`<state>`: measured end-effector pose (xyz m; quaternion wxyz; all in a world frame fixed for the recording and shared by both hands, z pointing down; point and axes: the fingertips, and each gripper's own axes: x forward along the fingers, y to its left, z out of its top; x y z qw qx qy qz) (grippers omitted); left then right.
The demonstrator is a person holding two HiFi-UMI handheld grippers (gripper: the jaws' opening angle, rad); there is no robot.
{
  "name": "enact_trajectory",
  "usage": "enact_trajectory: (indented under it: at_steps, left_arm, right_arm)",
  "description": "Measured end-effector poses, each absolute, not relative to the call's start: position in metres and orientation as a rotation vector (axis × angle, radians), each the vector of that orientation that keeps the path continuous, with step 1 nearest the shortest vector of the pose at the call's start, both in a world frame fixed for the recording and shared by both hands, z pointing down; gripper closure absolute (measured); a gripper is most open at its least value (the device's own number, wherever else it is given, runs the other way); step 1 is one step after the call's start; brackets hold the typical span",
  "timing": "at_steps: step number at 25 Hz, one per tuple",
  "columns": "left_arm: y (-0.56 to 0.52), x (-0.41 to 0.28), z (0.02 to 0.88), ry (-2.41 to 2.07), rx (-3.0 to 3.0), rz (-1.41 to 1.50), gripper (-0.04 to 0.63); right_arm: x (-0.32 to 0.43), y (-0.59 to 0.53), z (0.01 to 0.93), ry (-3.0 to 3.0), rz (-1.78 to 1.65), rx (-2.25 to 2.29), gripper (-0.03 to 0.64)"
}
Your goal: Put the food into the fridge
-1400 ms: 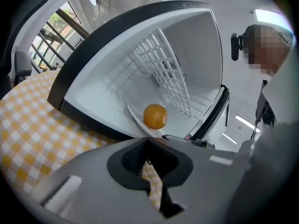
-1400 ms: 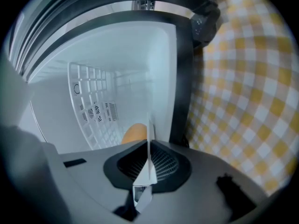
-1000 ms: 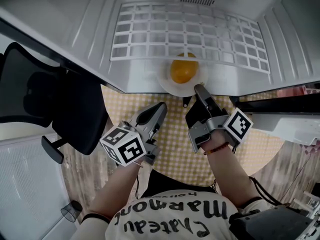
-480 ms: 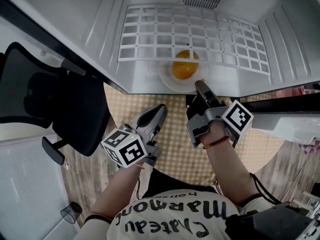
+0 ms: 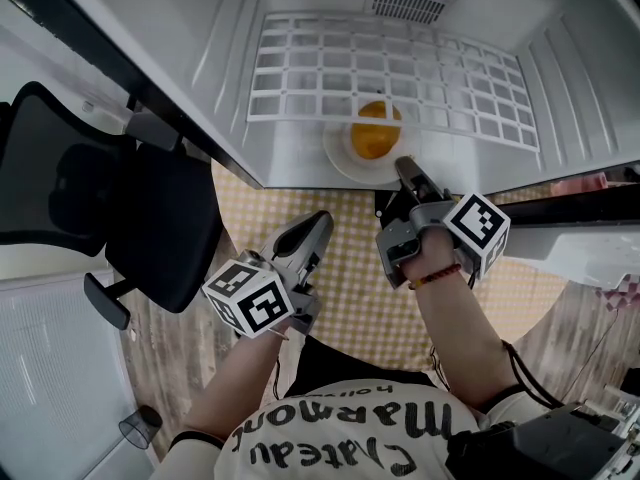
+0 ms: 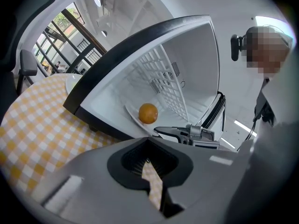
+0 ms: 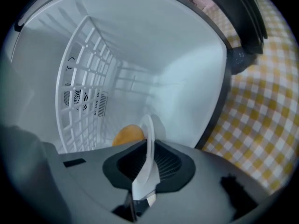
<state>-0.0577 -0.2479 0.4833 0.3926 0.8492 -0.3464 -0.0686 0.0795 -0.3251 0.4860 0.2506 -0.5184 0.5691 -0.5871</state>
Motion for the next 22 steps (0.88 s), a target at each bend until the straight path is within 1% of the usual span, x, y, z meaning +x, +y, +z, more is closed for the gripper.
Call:
enact_trajectory:
  at_steps: [4, 7, 22]
  left_arm:
    - [-0.247, -0.058, 0.483, -0.878, 2.159, -0.180, 0.591]
    - [-0.245, -0.059, 0.482, -0.880, 2.158, -0.182, 0.591]
    - [-0.235, -0.067, 0.481, -0.893, 2.150, -0.187, 0.591]
  right_arm:
    - [0.077, -0.327, 0.483, 1.580, -1.584, -1.435, 0.526]
    - [0.076, -0.327, 0.482, 1.627, -1.578, -1.482, 0.499]
    - [0.073, -0.321, 0.483, 1.998, -1.362, -1.935, 0.479]
